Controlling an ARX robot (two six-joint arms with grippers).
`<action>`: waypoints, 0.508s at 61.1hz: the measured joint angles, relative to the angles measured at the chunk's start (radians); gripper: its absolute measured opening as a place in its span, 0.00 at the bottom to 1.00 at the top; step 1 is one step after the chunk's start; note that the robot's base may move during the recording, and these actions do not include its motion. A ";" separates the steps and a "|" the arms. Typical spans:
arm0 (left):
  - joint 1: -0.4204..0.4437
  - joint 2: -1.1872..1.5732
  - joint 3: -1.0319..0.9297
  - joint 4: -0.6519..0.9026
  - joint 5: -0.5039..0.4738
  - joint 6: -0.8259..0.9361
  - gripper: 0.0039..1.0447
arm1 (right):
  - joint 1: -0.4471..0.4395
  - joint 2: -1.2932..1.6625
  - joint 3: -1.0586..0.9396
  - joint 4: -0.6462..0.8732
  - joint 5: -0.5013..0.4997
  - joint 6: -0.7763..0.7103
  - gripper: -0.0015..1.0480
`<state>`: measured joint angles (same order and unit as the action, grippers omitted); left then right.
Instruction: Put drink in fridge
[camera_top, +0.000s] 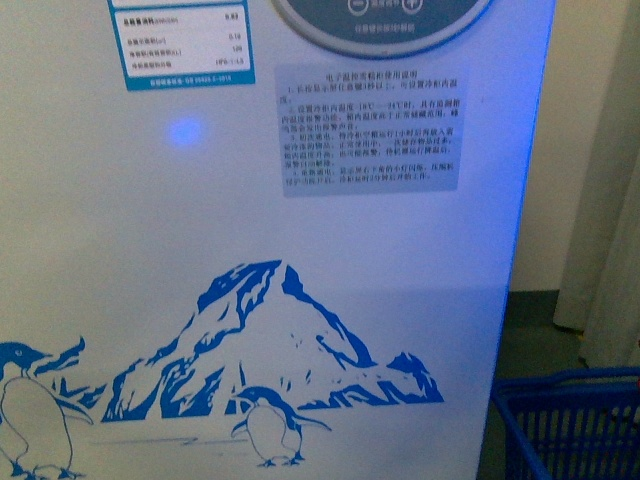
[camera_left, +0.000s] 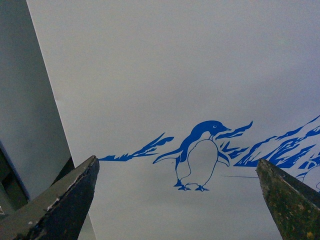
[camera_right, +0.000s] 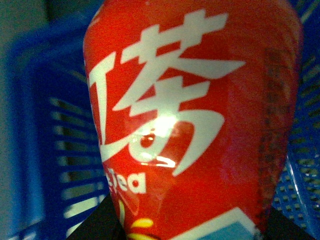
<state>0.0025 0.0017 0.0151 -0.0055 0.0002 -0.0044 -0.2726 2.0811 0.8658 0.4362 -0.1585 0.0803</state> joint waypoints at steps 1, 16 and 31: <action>0.000 0.000 0.000 0.000 0.000 0.000 0.92 | 0.003 -0.058 -0.019 -0.018 -0.008 -0.004 0.37; 0.000 0.000 0.000 0.000 0.000 0.000 0.92 | 0.070 -0.732 -0.105 -0.229 -0.015 -0.024 0.37; 0.000 0.000 0.000 0.000 0.000 0.000 0.92 | 0.163 -1.239 -0.177 -0.329 0.093 -0.029 0.37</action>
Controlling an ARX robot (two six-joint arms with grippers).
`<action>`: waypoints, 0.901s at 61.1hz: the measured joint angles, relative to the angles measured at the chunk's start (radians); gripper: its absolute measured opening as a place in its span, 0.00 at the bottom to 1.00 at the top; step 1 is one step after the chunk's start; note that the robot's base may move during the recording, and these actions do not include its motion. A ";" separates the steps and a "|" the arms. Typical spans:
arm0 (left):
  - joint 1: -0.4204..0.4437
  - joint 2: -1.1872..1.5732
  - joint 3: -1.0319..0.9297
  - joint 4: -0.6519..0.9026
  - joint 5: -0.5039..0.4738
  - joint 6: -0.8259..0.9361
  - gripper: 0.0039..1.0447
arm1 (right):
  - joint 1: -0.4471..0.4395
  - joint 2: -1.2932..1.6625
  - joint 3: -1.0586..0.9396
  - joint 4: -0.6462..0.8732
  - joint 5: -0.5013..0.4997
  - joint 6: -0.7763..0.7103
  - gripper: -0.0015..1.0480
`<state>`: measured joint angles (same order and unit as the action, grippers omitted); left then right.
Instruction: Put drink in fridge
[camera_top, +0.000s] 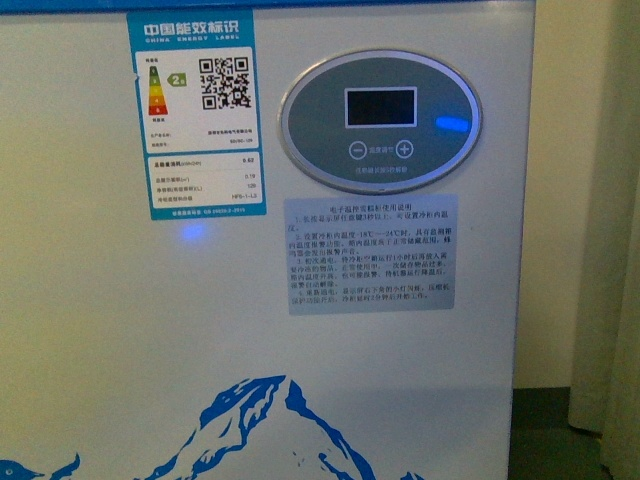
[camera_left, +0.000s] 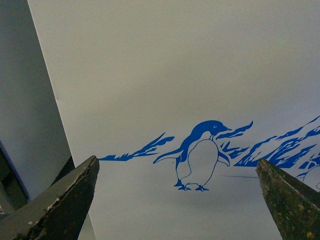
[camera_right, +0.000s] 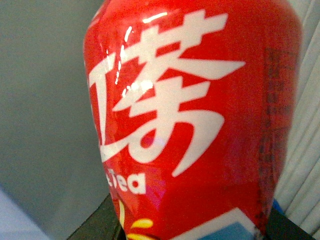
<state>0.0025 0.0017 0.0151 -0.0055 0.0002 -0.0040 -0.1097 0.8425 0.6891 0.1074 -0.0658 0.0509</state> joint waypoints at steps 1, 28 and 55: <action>0.000 0.000 0.000 0.000 0.000 0.000 0.92 | 0.010 -0.037 -0.009 -0.010 0.012 -0.001 0.37; 0.000 0.000 0.000 0.000 0.000 0.000 0.92 | 0.246 -0.450 -0.100 -0.058 0.299 -0.061 0.37; 0.000 0.000 0.000 0.000 0.000 0.000 0.92 | 0.351 -0.458 -0.196 -0.016 0.436 -0.117 0.37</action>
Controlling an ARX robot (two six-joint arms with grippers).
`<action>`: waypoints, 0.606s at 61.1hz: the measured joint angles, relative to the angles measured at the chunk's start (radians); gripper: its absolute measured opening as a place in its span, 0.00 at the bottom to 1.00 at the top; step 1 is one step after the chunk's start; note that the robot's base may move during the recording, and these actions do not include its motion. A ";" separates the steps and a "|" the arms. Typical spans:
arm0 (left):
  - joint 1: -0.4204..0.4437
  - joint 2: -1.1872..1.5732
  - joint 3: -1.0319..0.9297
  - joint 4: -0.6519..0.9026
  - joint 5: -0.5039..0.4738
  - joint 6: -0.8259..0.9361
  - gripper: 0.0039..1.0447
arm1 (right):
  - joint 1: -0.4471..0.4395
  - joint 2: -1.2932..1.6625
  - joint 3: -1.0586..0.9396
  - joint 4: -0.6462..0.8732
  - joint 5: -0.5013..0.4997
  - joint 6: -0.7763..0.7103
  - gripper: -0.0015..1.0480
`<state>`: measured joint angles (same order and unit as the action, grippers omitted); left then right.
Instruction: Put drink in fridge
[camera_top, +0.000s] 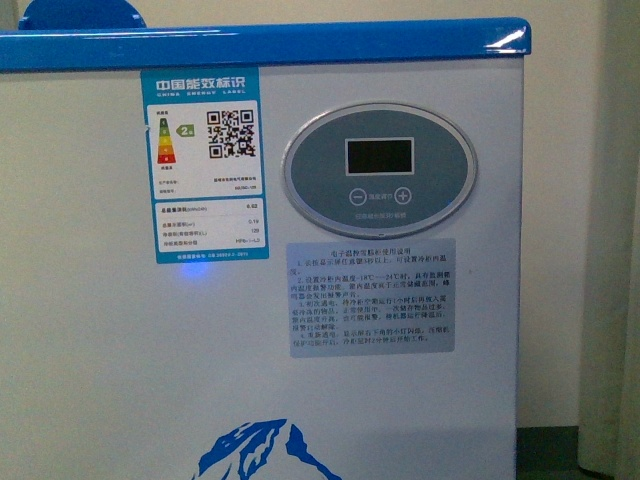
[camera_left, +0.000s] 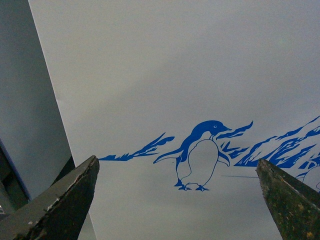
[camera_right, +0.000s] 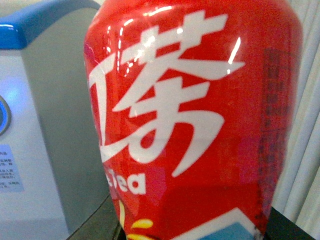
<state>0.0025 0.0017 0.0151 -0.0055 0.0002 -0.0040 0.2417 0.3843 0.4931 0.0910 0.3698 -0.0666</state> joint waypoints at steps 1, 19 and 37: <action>0.000 0.000 0.000 0.000 0.000 0.000 0.92 | 0.001 0.000 0.000 0.000 0.000 0.000 0.37; 0.000 0.000 0.000 0.000 0.000 0.000 0.92 | 0.002 -0.011 0.000 0.002 0.003 -0.003 0.37; 0.000 0.000 0.000 0.000 0.000 0.000 0.92 | 0.002 -0.010 0.000 0.002 0.003 -0.003 0.37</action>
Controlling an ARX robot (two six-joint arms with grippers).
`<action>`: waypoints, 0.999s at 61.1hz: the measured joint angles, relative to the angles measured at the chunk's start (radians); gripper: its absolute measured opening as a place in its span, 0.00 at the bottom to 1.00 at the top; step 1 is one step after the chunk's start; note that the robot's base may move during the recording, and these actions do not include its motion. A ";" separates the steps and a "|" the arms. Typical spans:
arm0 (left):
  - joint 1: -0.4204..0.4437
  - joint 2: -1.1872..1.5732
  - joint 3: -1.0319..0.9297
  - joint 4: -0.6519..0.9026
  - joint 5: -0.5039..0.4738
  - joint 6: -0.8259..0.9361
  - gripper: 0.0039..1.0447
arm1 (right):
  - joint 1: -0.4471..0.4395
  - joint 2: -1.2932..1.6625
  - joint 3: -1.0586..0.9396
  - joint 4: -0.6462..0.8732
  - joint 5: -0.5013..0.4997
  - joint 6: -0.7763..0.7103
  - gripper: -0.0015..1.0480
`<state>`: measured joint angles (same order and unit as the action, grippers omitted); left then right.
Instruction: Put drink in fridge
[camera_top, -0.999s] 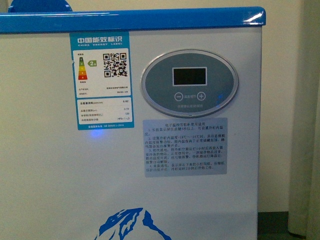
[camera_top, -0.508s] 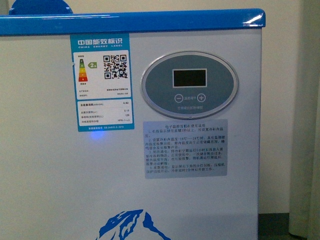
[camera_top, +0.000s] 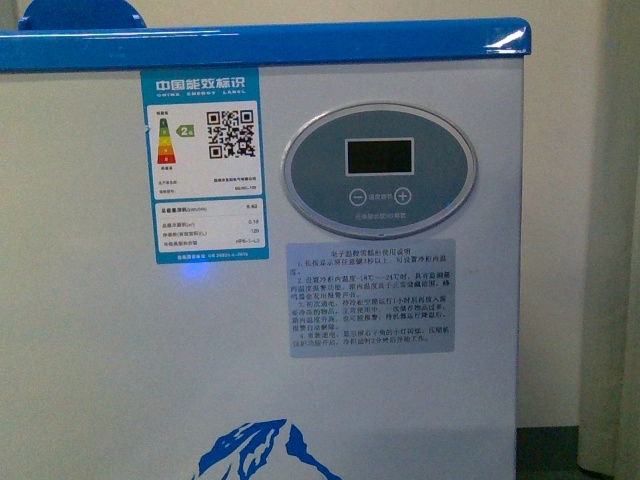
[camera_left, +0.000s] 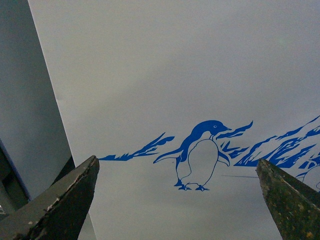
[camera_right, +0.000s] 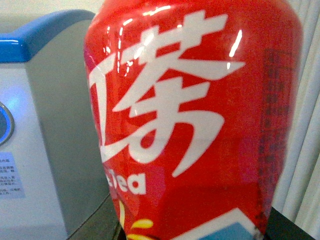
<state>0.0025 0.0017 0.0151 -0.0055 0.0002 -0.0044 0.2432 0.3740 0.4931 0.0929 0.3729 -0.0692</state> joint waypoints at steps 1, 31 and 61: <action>0.000 0.000 0.000 0.000 0.000 0.000 0.92 | 0.000 0.000 0.000 0.000 0.000 0.000 0.37; 0.000 0.000 0.000 0.000 -0.001 0.000 0.92 | 0.000 0.000 -0.002 0.000 0.000 0.000 0.37; 0.000 0.000 0.000 0.000 0.000 0.000 0.92 | 0.000 0.001 -0.001 0.000 0.000 0.000 0.36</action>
<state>0.0025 0.0017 0.0151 -0.0055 -0.0002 -0.0040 0.2432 0.3748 0.4923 0.0929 0.3733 -0.0692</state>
